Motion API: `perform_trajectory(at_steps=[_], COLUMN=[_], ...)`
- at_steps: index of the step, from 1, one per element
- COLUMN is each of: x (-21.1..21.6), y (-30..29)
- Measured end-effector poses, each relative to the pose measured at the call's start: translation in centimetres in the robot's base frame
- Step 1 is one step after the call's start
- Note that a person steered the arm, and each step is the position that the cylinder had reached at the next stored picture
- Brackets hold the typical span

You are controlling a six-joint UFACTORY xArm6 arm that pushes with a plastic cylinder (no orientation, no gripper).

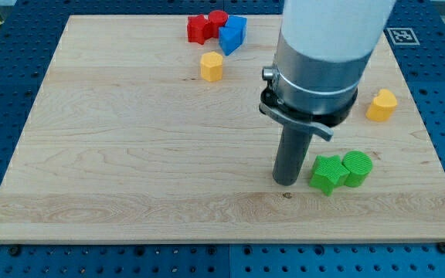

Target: Move the green blocks towards the bottom right corner

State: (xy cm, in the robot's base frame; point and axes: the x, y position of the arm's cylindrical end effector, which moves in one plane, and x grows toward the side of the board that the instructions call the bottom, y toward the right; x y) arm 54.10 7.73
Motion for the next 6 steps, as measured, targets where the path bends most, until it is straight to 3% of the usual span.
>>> perform_trajectory(at_steps=[3,5,6], x=[0.7,2.9,0.1], y=[10.0,9.2,8.5])
